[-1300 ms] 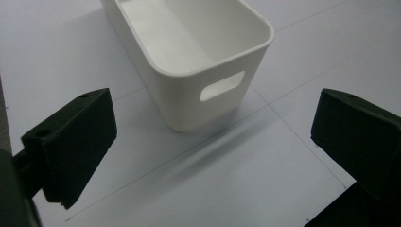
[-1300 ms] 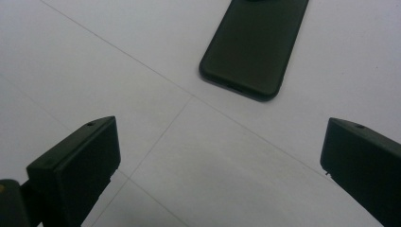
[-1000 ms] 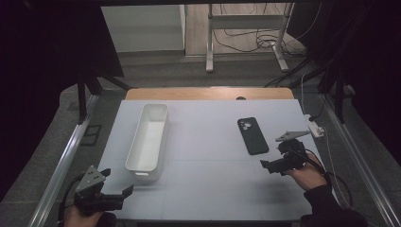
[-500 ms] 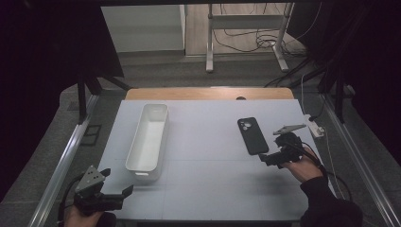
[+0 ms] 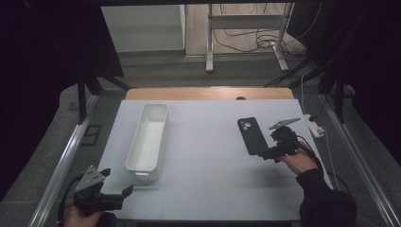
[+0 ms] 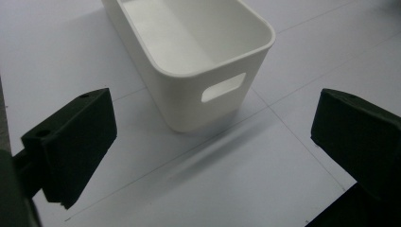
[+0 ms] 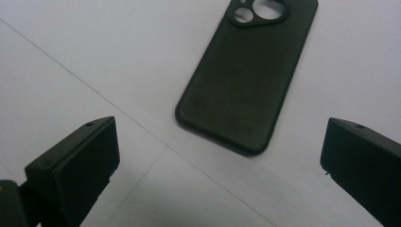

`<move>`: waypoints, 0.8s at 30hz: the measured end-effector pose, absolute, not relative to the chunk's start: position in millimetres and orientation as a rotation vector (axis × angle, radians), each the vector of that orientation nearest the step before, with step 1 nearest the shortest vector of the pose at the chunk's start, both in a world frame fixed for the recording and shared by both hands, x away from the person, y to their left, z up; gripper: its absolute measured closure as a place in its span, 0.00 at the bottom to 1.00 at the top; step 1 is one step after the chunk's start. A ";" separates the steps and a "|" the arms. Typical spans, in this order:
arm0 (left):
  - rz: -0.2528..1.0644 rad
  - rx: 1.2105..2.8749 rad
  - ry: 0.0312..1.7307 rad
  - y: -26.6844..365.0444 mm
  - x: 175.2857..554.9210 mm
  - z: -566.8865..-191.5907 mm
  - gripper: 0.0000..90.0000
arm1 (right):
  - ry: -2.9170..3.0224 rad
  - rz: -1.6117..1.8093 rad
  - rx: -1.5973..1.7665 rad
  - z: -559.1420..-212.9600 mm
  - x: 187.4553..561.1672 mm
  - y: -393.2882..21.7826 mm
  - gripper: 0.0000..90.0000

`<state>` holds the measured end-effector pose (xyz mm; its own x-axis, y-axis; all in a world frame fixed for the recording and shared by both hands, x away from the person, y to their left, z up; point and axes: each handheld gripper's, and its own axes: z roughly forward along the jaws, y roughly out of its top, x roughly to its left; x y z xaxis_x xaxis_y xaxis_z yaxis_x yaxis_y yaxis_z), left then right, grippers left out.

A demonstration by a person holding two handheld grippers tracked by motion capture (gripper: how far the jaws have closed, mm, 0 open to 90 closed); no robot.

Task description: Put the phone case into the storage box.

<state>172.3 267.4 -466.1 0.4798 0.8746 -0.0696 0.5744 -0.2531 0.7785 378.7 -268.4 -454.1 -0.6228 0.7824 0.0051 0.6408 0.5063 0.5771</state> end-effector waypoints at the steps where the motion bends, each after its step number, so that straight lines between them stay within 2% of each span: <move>1: 0.492 1.952 1.201 267.4 172.3 -466.1 0.02 | 2.492 0.801 1.209 -454.3 380.2 -267.9 0.00; 24: 0.489 1.955 1.196 267.4 172.6 -466.2 0.02 | 2.473 0.759 1.245 -456.4 416.5 -255.0 0.00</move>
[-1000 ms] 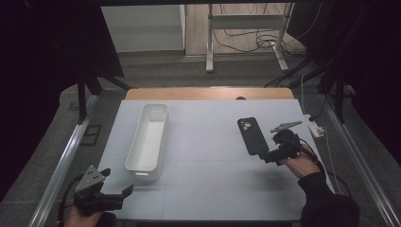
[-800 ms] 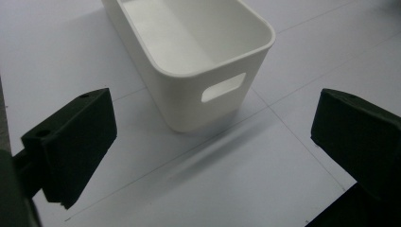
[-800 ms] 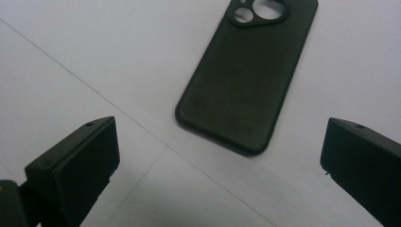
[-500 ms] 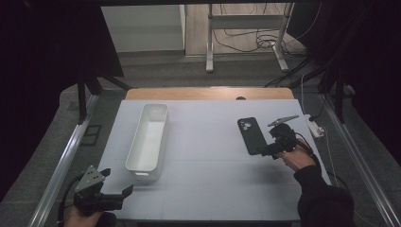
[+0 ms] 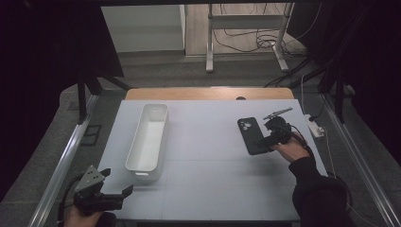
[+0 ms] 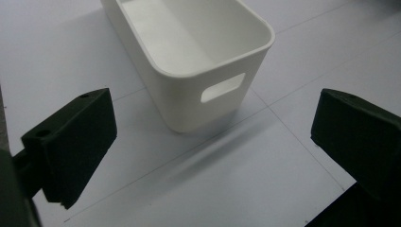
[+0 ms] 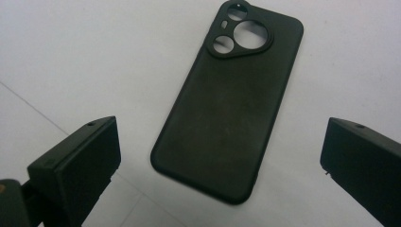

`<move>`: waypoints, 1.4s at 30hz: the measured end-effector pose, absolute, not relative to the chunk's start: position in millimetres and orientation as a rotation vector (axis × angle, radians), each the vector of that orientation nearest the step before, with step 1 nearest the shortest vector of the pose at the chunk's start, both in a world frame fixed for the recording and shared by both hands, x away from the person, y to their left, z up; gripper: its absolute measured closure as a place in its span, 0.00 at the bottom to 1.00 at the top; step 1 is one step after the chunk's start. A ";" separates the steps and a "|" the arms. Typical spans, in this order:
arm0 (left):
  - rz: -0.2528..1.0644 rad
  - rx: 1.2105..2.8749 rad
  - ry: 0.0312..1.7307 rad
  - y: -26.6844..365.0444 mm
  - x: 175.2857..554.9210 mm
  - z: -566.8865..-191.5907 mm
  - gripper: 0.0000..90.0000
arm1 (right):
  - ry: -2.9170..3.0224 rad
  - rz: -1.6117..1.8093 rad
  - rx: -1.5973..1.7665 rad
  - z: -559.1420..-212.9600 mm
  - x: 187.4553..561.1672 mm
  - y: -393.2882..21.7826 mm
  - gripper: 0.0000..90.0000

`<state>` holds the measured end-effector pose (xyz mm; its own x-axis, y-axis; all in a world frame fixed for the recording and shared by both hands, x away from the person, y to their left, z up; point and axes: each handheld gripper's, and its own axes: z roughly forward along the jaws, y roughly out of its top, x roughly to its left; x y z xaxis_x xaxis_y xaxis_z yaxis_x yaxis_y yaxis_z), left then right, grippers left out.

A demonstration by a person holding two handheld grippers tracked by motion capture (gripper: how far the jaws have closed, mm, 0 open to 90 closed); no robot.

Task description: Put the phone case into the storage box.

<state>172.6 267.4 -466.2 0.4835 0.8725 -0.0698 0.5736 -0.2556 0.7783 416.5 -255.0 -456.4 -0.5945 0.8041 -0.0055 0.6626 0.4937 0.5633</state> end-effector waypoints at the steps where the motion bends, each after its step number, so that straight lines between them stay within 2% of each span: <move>1: 0.489 1.955 1.196 267.4 172.6 -466.2 0.02 | 2.474 0.759 1.242 -456.3 418.2 -254.3 0.00; 15: 0.486 1.953 1.195 267.7 172.8 -466.3 0.02 | 2.486 0.749 1.267 -458.5 440.0 -243.2 0.00; 18: 0.485 1.953 1.195 267.8 172.9 -466.3 0.02 | 2.487 0.717 1.262 -459.6 441.7 -240.9 0.05; 22: 0.487 1.954 1.194 267.6 172.9 -466.3 0.02 | 2.486 0.709 1.268 -458.9 443.9 -240.2 0.21; 23: 0.487 1.953 1.194 267.6 172.9 -466.3 0.02 | 2.486 0.709 1.268 -458.9 443.9 -240.2 0.21; 24: 0.487 1.953 1.194 267.6 173.0 -466.3 0.02 | 2.506 0.702 1.251 -458.6 444.2 -239.6 0.34; 25: 0.487 1.953 1.194 267.6 173.0 -466.3 0.02 | 2.506 0.702 1.251 -458.6 444.2 -239.6 0.34; 26: 0.487 1.953 1.194 267.6 173.0 -466.3 0.02 | 2.507 0.693 1.242 -458.9 444.5 -239.0 0.38; 29: 0.487 1.954 1.194 267.5 173.0 -466.3 0.02 | 2.546 0.677 1.231 -460.4 445.4 -237.2 0.58; 31: 0.487 1.953 1.194 267.5 173.0 -466.4 0.02 | 2.565 0.656 1.209 -461.5 445.6 -235.4 0.76; 34: 0.485 1.954 1.194 267.7 173.0 -466.3 0.02 | 2.578 0.632 1.187 -462.6 446.3 -232.7 0.96; 35: 0.485 1.954 1.194 267.7 172.9 -466.3 0.02 | 2.583 0.630 1.181 -462.9 447.0 -232.2 0.99; 42: 0.484 1.954 1.192 267.8 172.9 -466.3 0.02 | 2.553 0.622 1.222 -467.3 454.8 -235.4 0.99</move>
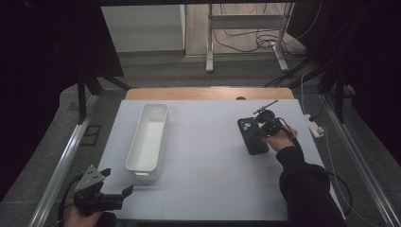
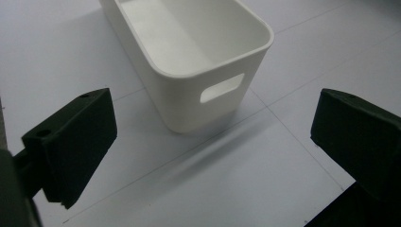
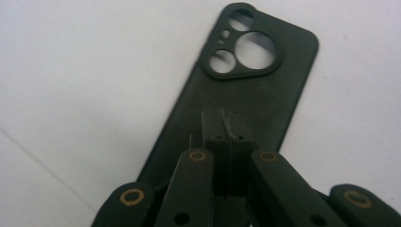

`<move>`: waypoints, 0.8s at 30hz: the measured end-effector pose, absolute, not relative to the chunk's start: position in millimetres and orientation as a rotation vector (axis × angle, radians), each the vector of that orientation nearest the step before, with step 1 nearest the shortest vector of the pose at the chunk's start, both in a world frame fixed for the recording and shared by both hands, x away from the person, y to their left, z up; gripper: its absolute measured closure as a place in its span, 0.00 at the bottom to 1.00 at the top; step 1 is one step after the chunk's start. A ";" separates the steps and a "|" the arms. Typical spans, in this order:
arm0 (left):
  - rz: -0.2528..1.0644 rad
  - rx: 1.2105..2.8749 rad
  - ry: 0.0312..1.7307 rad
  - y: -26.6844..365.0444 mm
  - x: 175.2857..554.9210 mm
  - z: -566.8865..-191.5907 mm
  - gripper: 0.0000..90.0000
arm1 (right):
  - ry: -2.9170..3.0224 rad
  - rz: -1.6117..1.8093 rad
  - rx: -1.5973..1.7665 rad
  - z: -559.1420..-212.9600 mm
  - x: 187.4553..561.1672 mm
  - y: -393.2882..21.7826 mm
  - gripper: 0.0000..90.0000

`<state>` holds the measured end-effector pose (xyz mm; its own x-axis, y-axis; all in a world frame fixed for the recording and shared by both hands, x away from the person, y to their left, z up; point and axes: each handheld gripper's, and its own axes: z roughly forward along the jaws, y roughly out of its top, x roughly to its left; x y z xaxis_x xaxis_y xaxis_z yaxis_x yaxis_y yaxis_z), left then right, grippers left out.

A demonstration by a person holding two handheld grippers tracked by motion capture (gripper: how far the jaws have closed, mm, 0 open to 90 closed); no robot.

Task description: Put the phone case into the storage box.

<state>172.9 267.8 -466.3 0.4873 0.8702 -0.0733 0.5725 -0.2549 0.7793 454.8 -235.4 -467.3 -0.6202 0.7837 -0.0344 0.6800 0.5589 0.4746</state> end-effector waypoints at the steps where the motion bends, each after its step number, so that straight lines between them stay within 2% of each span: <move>1: 0.484 1.954 1.192 267.8 172.9 -466.3 0.02 | 2.543 0.618 1.228 -468.0 456.2 -236.7 0.99; 24: 0.485 1.958 1.191 267.0 173.3 -466.4 0.02 | 2.417 0.584 1.400 -489.4 487.5 -263.5 0.99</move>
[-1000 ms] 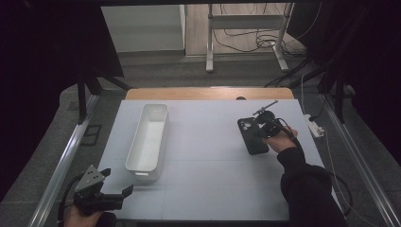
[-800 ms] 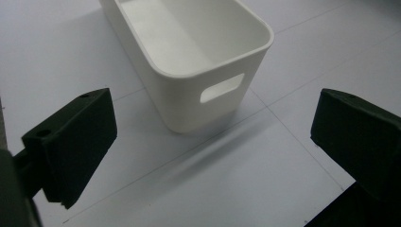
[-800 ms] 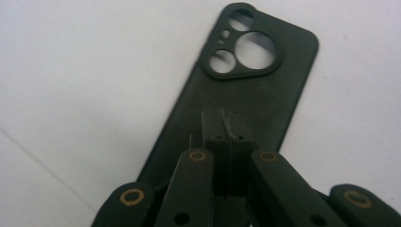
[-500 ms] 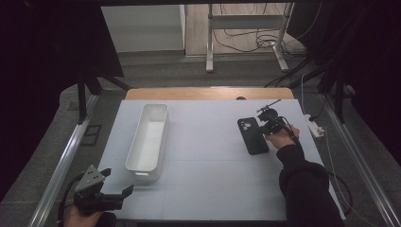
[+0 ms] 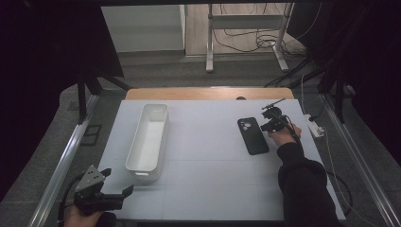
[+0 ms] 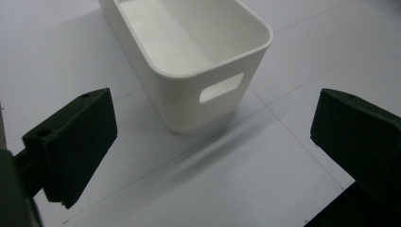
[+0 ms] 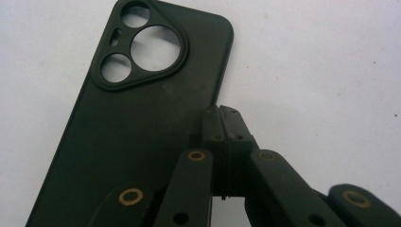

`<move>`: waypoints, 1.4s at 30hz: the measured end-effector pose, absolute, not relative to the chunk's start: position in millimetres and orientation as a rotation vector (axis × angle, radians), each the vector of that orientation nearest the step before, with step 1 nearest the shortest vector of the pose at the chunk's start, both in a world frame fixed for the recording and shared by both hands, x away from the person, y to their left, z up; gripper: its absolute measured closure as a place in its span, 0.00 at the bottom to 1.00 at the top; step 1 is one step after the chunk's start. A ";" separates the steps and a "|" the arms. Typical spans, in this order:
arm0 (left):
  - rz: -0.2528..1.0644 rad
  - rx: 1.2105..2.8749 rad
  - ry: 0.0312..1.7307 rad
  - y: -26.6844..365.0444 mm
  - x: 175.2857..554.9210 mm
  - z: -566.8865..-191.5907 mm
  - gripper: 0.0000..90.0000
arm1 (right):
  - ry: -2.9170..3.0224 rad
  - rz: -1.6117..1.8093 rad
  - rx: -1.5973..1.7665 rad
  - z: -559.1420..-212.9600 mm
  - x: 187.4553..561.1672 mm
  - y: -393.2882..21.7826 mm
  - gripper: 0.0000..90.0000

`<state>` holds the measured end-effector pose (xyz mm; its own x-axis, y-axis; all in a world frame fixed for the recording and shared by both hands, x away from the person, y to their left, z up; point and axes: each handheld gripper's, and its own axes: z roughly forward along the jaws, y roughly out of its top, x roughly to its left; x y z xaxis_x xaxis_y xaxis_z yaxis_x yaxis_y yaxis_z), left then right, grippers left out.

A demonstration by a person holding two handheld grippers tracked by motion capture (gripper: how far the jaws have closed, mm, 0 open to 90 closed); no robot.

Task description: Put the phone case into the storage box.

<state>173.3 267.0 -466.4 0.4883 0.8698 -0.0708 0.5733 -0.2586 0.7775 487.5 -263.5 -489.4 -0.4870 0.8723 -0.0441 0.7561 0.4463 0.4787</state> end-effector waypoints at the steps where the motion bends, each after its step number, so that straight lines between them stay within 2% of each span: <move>1: 0.486 1.959 1.191 266.9 173.3 -466.4 0.02 | 2.417 0.585 1.400 -490.1 488.3 -263.6 0.99; 17: 0.487 1.965 1.188 266.4 173.6 -466.4 0.02 | 2.426 0.582 1.414 -498.1 493.9 -260.2 0.99; 42: 0.490 1.968 1.186 266.0 173.7 -466.4 0.02 | 2.532 0.649 1.262 -501.8 489.0 -224.9 0.99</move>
